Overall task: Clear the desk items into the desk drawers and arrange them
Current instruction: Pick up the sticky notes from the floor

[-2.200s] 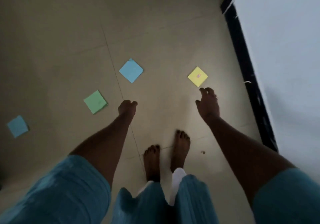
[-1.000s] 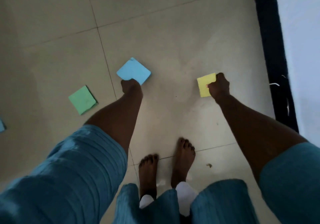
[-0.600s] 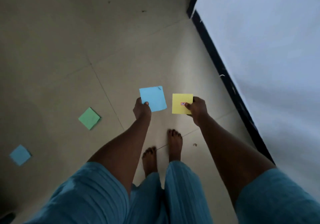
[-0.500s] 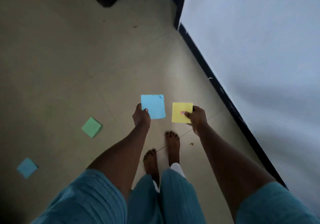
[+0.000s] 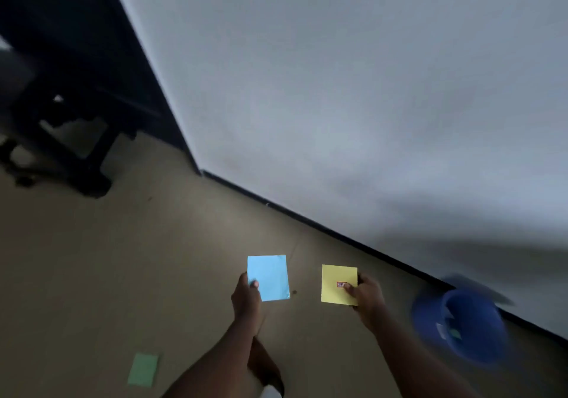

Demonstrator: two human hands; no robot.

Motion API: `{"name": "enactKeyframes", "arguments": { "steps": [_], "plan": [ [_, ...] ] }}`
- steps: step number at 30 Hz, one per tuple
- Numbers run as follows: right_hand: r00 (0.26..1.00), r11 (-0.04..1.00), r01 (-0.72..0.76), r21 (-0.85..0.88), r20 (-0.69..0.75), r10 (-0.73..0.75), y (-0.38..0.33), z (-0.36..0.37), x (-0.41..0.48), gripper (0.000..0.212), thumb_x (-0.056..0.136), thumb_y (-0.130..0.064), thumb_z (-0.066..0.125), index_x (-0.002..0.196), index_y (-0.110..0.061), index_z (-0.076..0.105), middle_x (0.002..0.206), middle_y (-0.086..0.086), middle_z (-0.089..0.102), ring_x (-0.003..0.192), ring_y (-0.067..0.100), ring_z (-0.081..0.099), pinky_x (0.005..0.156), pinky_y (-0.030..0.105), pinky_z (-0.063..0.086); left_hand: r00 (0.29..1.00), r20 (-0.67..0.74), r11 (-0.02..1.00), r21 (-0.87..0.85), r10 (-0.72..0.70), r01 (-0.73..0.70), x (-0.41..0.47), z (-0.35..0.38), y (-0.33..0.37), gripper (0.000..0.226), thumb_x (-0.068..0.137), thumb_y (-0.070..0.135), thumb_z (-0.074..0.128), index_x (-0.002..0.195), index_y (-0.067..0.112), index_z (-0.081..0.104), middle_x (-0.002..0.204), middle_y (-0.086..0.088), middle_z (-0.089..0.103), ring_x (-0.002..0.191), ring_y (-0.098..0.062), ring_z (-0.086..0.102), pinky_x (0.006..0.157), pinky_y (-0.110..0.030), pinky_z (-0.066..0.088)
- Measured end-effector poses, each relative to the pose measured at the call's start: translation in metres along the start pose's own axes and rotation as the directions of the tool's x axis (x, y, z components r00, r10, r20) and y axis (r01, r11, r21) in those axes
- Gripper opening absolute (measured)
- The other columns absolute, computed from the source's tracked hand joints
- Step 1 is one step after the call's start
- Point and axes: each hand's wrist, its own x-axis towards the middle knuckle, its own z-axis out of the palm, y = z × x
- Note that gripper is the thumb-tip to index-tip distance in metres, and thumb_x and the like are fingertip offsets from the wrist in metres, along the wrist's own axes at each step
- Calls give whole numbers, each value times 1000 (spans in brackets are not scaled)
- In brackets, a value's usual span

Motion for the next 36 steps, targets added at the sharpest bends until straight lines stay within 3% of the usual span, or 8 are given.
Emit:
{"name": "enactKeyframes", "arguments": {
  "steps": [5, 10, 13, 15, 19, 25, 30, 36],
  "plan": [
    [993, 970, 54, 238, -119, -26, -8, -76, -52, 35, 91, 11, 48, 124, 0, 49, 88, 9, 59, 71, 18, 54, 65, 31, 45, 976, 129, 975, 118, 175, -190, -67, 22, 38, 38, 96, 7, 46, 133, 5, 51, 128, -15, 60, 118, -33, 54, 93, -31, 41],
    [963, 913, 153, 378, -265, -52, -6, -159, -120, 36, 92, 8, 49, 127, 0, 47, 104, 15, 55, 91, 27, 54, 86, 47, 47, 915, 213, 915, 149, 342, -376, -141, 48, 76, 37, 95, 9, 50, 132, 8, 55, 121, -16, 64, 110, -34, 58, 85, -29, 42],
    [933, 895, 200, 399, -357, -50, 5, -211, -148, 36, 90, 7, 52, 124, -2, 49, 103, 16, 58, 90, 29, 56, 68, 40, 52, 856, 294, 870, 126, 426, -476, -189, 67, 107, 36, 95, 10, 52, 130, 8, 57, 118, -15, 65, 106, -31, 60, 77, -23, 39],
    [903, 890, 223, 397, -429, -35, 10, -247, -161, 37, 88, 8, 56, 124, 1, 51, 99, 18, 60, 82, 29, 59, 59, 36, 52, 810, 363, 857, 52, 462, -512, -221, 85, 131, 38, 94, 7, 53, 132, 8, 55, 119, -16, 64, 99, -29, 62, 82, -31, 51],
    [833, 858, 288, 426, -553, -5, 4, -313, -191, 37, 86, 7, 58, 122, 3, 52, 101, 18, 62, 93, 32, 60, 87, 50, 52, 743, 465, 862, -101, 482, -496, -273, 124, 182, 40, 92, 0, 55, 132, 6, 55, 118, -17, 63, 95, -28, 60, 89, -44, 55],
    [706, 729, 432, 531, -702, 93, 0, -406, -222, 43, 87, 8, 57, 128, 2, 48, 101, 16, 60, 88, 28, 60, 58, 31, 49, 538, 636, 746, -92, 554, -660, -336, 216, 248, 35, 91, 6, 59, 126, 4, 60, 102, -12, 66, 93, -28, 64, 90, -43, 55],
    [593, 613, 519, 595, -768, 242, 30, -462, -246, 45, 87, 7, 57, 130, 0, 44, 119, 21, 59, 105, 33, 61, 88, 45, 52, 342, 794, 694, -135, 503, -707, -404, 290, 268, 33, 93, 6, 57, 126, -3, 57, 109, -16, 65, 91, -23, 60, 70, -29, 54],
    [489, 543, 548, 636, -771, 409, 93, -539, -250, 39, 84, 4, 62, 121, -4, 51, 109, 17, 63, 96, 34, 63, 85, 46, 54, 150, 930, 688, -132, 334, -713, -481, 390, 265, 37, 93, 4, 56, 129, -4, 53, 107, -14, 63, 95, -22, 60, 69, -25, 53]
  ]
}}
